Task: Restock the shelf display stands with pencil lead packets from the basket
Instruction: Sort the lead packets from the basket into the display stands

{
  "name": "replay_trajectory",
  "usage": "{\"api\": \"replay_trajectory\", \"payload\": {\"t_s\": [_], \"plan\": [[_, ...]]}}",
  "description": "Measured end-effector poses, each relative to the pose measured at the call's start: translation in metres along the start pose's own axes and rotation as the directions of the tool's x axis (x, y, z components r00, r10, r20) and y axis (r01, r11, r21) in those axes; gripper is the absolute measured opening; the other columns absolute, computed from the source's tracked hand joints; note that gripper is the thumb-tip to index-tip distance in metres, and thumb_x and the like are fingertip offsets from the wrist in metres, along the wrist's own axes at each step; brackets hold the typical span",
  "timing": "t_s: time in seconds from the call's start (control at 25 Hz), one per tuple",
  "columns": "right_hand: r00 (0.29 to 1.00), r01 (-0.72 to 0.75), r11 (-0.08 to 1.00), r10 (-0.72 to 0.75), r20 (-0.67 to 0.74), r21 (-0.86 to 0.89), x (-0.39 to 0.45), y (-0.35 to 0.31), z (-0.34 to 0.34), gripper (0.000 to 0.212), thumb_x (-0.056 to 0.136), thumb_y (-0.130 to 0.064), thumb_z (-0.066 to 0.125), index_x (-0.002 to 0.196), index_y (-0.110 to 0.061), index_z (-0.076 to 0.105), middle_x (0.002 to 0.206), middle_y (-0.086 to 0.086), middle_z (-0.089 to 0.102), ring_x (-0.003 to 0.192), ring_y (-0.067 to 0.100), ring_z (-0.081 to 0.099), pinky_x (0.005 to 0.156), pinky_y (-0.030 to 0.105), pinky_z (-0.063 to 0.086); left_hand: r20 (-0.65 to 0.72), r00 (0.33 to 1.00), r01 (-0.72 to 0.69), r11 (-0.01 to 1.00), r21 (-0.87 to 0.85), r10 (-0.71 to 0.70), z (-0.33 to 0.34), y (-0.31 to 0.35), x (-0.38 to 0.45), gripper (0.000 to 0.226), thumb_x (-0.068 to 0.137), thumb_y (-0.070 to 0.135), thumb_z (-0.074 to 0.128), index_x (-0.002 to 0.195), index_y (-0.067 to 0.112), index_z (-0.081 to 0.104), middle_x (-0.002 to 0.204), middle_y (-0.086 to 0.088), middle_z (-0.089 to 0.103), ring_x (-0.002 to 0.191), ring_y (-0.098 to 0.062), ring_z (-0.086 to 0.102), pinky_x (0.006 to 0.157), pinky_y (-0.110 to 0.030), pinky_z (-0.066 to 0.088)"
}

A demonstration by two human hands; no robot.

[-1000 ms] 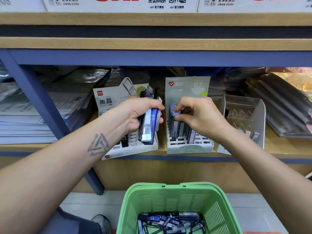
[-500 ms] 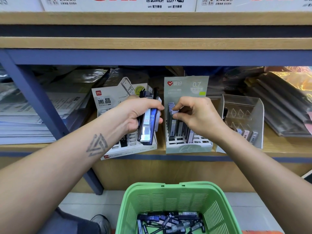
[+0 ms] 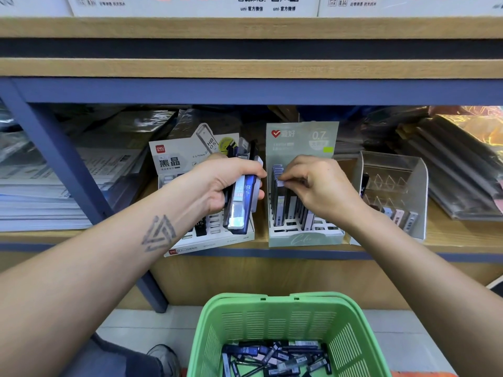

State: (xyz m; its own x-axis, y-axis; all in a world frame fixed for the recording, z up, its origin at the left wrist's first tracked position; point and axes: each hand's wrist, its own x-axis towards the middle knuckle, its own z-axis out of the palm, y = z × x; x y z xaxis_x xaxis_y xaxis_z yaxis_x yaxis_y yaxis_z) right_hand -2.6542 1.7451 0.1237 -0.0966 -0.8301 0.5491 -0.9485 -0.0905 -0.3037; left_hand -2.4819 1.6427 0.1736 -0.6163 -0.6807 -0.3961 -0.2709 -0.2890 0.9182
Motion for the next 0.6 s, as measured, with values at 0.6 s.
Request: {"api": "replay_trajectory", "payload": {"t_s": [0.6], "plan": [[0.997, -0.080, 0.997, 0.080, 0.009, 0.001, 0.0050, -0.0027, 0.0017, 0.005, 0.085, -0.013, 0.077, 0.090, -0.014, 0.076, 0.091, -0.003, 0.064, 0.083, 0.022, 0.062, 0.075, 0.045, 0.054, -0.003, 1.000, -0.009, 1.000, 0.013, 0.009, 0.0004, -0.0008, 0.0000, 0.010, 0.087, 0.008, 0.072, 0.090, 0.004, 0.063, 0.067, -0.009, 0.067, 0.053, -0.018, 0.068, 0.050, -0.029, 0.059]]}}
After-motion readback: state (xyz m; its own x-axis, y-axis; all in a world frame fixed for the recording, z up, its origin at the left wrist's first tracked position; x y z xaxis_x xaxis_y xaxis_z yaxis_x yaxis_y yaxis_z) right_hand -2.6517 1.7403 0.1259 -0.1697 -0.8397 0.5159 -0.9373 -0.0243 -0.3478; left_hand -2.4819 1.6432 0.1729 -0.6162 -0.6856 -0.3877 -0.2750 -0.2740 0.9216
